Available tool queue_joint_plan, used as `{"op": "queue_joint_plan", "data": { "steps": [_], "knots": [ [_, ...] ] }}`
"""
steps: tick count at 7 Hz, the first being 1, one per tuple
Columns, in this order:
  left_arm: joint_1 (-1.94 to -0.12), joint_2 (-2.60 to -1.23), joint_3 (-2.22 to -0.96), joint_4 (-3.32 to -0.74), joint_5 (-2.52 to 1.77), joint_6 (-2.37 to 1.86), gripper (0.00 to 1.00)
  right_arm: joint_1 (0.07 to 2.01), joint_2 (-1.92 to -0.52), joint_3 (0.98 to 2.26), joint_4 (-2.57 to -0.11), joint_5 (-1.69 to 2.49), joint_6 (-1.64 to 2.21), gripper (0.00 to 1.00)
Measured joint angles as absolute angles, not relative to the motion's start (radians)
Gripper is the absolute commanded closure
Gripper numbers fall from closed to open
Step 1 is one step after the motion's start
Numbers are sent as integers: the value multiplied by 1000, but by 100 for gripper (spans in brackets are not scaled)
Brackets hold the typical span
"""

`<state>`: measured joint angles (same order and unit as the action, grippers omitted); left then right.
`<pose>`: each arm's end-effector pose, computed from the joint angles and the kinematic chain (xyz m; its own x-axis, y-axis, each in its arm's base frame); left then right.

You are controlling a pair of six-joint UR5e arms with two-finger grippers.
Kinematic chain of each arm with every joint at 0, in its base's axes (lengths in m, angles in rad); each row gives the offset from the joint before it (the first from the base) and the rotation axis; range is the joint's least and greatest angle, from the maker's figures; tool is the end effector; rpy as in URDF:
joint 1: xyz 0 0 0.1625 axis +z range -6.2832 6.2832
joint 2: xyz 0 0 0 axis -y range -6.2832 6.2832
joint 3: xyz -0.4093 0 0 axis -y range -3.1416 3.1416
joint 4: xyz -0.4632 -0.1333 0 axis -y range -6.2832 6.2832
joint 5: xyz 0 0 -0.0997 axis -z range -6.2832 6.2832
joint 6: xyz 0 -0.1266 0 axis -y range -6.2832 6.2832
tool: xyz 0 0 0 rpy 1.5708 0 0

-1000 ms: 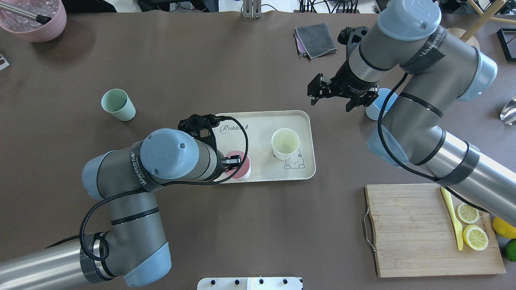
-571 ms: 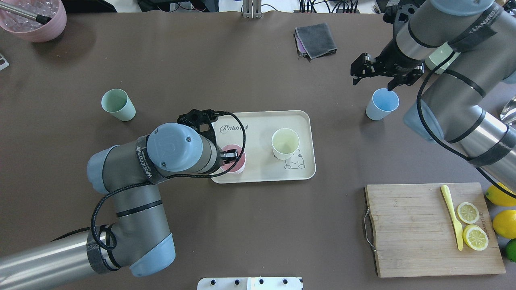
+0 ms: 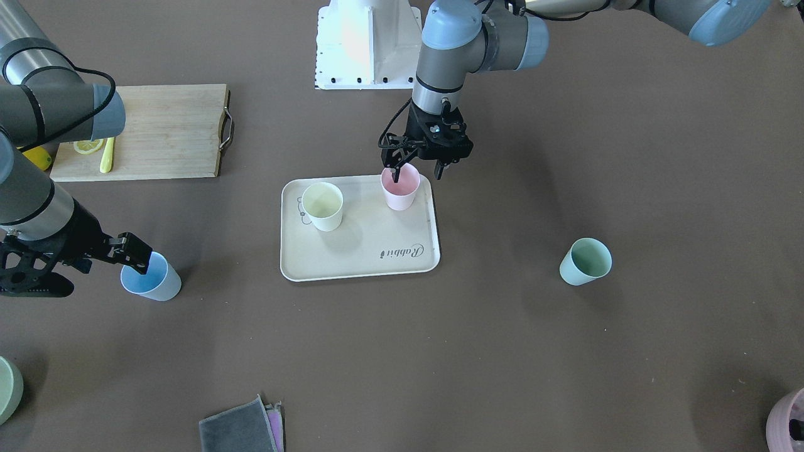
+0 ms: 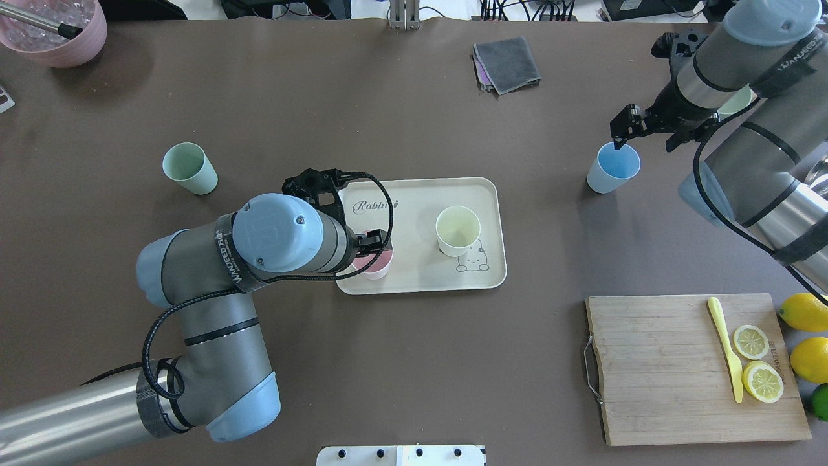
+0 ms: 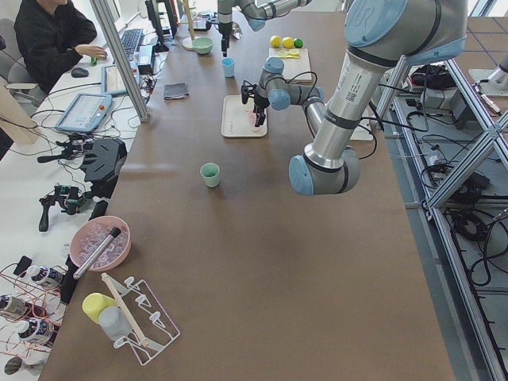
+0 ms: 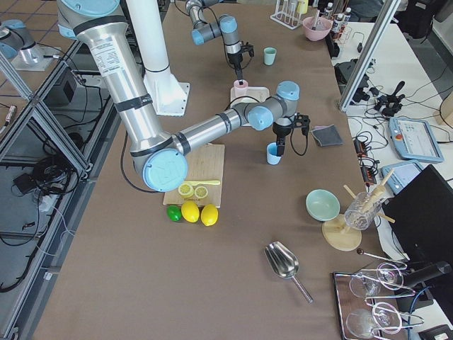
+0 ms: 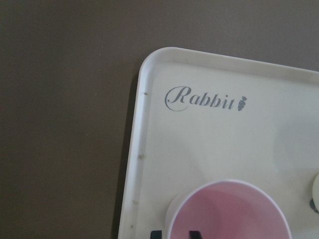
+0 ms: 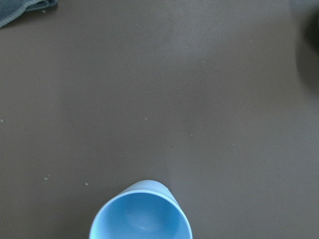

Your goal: Place all cups on tray

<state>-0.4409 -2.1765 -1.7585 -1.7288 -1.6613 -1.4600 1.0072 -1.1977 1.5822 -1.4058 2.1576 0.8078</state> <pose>0.5978 -0.4168 0.1609 0.5614 -0.1432 -0.8150 0.2982 0.9537 0.0379 -0.3305 -0.6413 0.4077 0.7090 0.0447 0.7038 -0.0823 0.9964 0.0196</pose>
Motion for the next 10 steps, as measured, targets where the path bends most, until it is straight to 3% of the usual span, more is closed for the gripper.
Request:
{"op": "queue_joint_plan", "data": {
  "steps": [1,2,3,6,10],
  "knots": [
    [-448,-2177,-1763,-1729,-1663,-1459,4,997,-1215,1565,-1366,2155,808,36],
    [-456,-2177,-1766,-1728,-1664,-1459,4,982,-1223,1553,-1350,2149,812,80],
    [-468,-2178,-1768,-1728,-1667,-1448,4,970,-1227,1543,-1344,2142,815,100],
    [-555,-2169,-1790,-1725,-1700,-1351,4,954,-1211,1537,-1343,2146,817,100],
    [-840,-2078,-1756,-1727,-1916,-948,3,999,-1132,1598,-1444,2241,822,100]
  ]
}}
